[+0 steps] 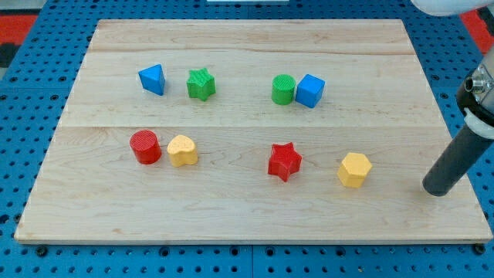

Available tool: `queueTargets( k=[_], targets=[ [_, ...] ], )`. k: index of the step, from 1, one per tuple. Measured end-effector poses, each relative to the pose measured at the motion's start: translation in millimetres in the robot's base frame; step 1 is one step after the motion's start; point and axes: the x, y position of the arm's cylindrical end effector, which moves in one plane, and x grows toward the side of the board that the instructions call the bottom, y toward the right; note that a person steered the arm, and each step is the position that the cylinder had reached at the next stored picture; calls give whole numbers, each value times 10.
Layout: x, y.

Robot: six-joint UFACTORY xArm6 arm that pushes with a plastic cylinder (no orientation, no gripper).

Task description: Slide the yellow hexagon to the bottom of red circle

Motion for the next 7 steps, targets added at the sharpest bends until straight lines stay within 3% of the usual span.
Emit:
queueTargets(
  k=[2,4,6,7],
  targets=[
    [101,23],
    [111,-440],
    [-602,-962],
    [-519,-1039]
  ],
)
